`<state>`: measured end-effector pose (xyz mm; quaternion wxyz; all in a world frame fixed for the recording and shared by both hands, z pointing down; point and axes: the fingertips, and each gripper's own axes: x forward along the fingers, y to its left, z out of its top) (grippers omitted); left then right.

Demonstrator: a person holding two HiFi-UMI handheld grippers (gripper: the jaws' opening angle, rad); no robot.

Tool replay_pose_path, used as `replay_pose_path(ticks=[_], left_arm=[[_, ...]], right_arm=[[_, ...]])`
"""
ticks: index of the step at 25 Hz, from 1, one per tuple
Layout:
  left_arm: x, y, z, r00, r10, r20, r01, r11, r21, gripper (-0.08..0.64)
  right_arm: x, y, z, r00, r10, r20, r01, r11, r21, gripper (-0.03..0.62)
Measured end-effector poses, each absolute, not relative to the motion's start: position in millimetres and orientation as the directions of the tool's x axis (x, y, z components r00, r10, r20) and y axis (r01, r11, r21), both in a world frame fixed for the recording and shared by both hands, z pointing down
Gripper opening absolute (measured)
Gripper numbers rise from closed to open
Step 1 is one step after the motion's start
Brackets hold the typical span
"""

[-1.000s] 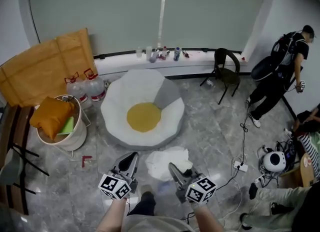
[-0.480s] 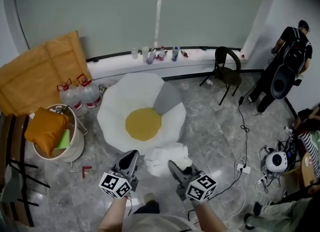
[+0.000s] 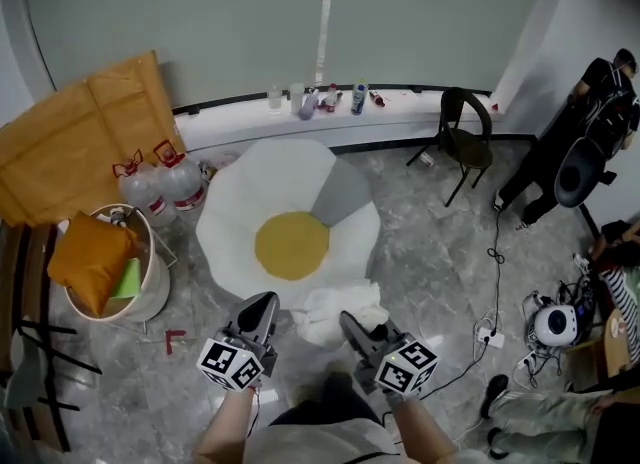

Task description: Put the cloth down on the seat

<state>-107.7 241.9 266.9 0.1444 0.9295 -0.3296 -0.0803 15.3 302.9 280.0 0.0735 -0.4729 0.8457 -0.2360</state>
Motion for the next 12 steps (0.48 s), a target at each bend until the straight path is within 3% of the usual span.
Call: replay_pose_path(ticks=[12], left_arm=[[-115, 165, 271, 0.712, -0.701, -0.049, -0.654, -0.686, 0.319, 0.014]], right_arm=[[15, 226, 296, -0.63, -0.771, 0.1, -0.707, 0.515, -0.485, 0.064]])
